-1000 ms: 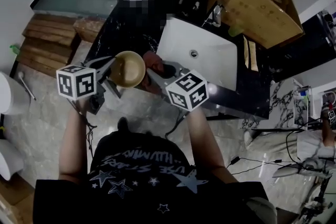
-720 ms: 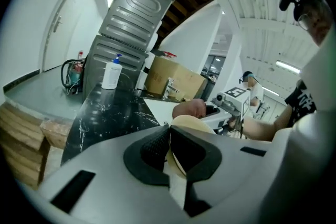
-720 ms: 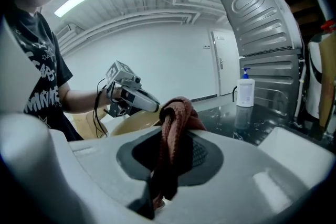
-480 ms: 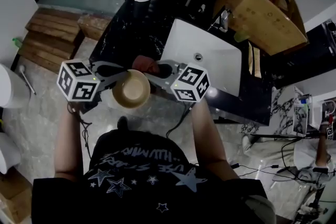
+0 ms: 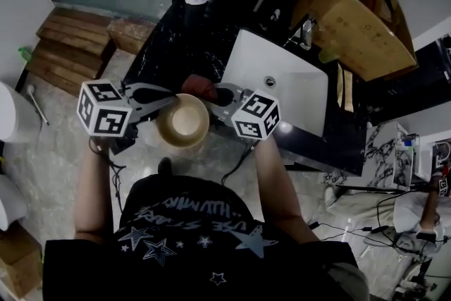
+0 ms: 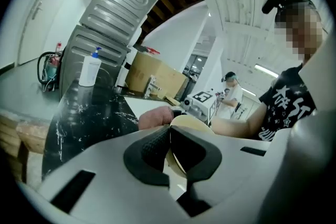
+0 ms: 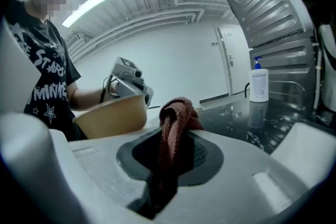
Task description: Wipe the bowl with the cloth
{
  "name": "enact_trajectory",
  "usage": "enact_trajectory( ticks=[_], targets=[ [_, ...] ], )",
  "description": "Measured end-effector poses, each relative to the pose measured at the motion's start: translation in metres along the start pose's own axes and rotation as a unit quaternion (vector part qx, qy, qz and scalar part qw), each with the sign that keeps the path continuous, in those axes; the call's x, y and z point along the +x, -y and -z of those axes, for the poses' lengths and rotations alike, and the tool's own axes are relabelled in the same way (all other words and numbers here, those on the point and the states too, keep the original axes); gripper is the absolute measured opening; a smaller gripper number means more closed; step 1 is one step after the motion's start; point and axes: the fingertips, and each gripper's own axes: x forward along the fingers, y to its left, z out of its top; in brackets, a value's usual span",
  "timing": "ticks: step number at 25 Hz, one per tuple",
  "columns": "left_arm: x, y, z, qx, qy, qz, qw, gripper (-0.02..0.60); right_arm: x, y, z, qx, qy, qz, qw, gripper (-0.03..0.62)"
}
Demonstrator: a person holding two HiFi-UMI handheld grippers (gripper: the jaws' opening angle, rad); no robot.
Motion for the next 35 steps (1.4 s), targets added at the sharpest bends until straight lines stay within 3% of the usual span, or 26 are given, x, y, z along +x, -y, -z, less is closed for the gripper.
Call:
enact_trajectory(
  ticks=[2, 5, 13, 18, 28, 35],
  targets=[
    [-0.005, 0.001, -0.016, -0.020, 0.034, 0.002, 0.9992, 0.017, 0.000, 0.003, 0.002, -0.006, 0.010, 0.016, 1.000, 0.066],
    [-0.008, 0.003, -0.039, -0.056, 0.078, 0.004, 0.9954, 0.017, 0.007, -0.006, -0.001, -0.016, 0.037, 0.008, 0.999, 0.066],
    [0.003, -0.004, -0.062, -0.117, 0.133, -0.014, 0.9841, 0.017, 0.022, -0.032, -0.025, -0.011, 0.125, 0.006, 0.992, 0.066],
    [0.003, -0.013, -0.062, -0.112, 0.145, -0.040, 0.9823, 0.018, 0.018, -0.041, -0.030, 0.021, 0.152, 0.007, 0.988, 0.066],
    [0.008, -0.030, -0.057, -0.081, 0.118, -0.107, 0.9839, 0.018, 0.020, -0.064, -0.012, 0.023, 0.116, -0.018, 0.993, 0.066],
    [-0.012, -0.063, -0.044, -0.079, 0.117, -0.179, 0.9736, 0.018, 0.007, -0.064, 0.005, 0.036, 0.110, -0.015, 0.993, 0.066]
  ],
)
